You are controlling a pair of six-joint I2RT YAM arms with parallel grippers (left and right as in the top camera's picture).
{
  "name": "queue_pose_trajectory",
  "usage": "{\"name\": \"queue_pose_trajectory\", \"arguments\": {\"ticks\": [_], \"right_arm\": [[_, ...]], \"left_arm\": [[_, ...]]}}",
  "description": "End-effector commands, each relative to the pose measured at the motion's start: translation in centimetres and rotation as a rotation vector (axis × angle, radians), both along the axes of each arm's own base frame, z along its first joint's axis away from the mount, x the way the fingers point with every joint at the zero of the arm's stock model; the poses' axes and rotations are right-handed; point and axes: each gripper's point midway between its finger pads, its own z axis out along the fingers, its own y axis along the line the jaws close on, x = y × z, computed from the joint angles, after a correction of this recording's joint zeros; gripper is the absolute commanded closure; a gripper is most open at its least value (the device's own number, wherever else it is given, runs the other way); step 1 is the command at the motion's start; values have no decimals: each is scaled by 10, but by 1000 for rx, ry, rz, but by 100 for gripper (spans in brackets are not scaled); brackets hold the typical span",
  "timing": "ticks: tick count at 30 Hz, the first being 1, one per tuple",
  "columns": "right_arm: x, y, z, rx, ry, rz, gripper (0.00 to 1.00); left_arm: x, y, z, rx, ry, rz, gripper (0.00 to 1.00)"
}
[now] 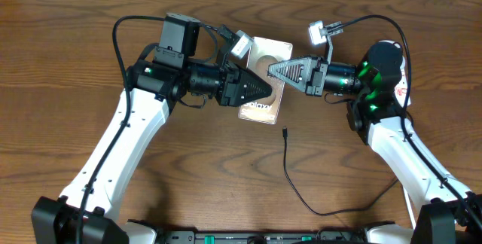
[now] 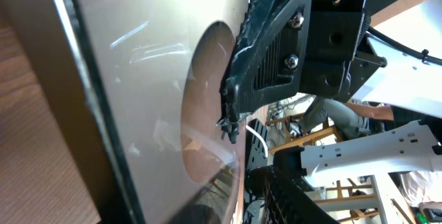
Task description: Plug charger to phone and switch on socket
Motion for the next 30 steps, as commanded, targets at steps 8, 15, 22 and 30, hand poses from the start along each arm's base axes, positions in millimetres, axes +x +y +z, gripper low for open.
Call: {"name": "queue_pose_trajectory", "arguments": {"ticks": [8,15,22,30], "right_arm": [[9,8,4,6,3,-59,99],[8,11,4,7,3,-60,99],[15,4,-1,-22,-56,-90,91],[36,-14,-60,-216,10,-239,49]], "left_arm": [[-13,-9,21,-74,-30,-76,69],[-13,-9,21,-72,-12,-71,92],[10,-2,-2,65,2,78,93],[30,24,-52,331,50,273,93]]}}
